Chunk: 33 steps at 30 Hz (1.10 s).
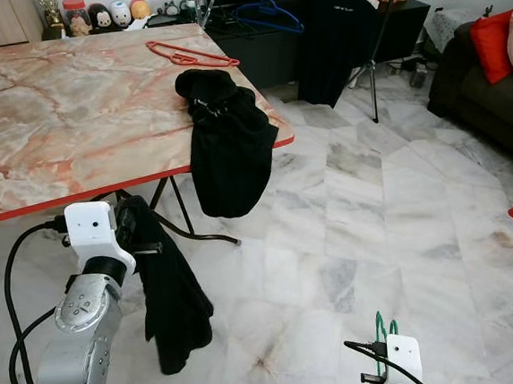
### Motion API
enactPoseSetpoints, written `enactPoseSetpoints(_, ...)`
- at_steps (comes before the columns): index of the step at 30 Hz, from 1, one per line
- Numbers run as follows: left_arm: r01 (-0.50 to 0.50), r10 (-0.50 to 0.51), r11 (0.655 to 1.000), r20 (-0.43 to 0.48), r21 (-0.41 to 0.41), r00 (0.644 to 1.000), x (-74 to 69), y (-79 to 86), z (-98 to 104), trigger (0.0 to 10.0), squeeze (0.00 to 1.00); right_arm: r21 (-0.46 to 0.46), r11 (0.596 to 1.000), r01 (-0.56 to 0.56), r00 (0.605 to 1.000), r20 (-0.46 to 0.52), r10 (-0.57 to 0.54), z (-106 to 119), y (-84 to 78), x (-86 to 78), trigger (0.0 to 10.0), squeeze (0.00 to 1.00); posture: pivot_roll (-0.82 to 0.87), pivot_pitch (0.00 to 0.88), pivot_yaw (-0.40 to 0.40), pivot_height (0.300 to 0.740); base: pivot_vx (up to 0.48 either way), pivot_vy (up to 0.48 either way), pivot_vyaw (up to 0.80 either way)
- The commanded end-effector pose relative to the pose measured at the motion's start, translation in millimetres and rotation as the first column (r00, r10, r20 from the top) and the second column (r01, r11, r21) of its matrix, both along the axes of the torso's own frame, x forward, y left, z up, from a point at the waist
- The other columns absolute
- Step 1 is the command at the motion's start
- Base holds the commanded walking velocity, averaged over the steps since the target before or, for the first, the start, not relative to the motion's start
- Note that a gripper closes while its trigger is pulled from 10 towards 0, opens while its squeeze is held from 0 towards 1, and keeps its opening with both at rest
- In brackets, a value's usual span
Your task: Hang hanger
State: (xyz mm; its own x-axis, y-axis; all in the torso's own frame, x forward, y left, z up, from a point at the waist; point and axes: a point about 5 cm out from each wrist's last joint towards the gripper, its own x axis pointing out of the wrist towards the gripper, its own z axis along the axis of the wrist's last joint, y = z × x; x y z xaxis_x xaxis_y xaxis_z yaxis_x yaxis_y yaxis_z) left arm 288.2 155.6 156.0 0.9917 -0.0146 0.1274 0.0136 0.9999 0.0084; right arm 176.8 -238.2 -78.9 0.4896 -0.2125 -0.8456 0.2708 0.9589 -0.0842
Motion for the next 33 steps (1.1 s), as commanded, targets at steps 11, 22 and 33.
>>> enactPoseSetpoints(11, 0.008, -0.007, 1.0, 0.074, -0.016, 0.997, -1.2, -1.1, 14, 10.0, 0.0, -0.013, 1.0, 0.004, 1.0, 0.003, -0.004, 1, -4.6, -0.5, 10.0, 0.0, 0.06, 0.0, -0.09, 0.74, 0.368, 0.0, 0.29)
enactPoseSetpoints(22, 0.009, -0.007, 1.0, 0.083, -0.017, 0.997, -0.4, -1.0, 17, 10.0, 0.0, -0.014, 1.0, 0.005, 1.0, 0.003, -0.005, 1, -4.5, -0.6, 10.0, 0.0, 0.06, 0.0, -0.09, 0.74, 0.38, 0.0, 0.0)
enactPoseSetpoints(33, 0.06, -0.075, 0.996, 0.241, 0.068, 0.968, 30.2, -5.8, 68, 10.0, 0.0, -0.011, 1.0, 0.006, 1.0, 0.002, -0.006, 1, -4.0, 0.1, 10.0, 0.0, 0.09, 0.0, -0.099, 0.74, 0.386, 0.0, 0.0)
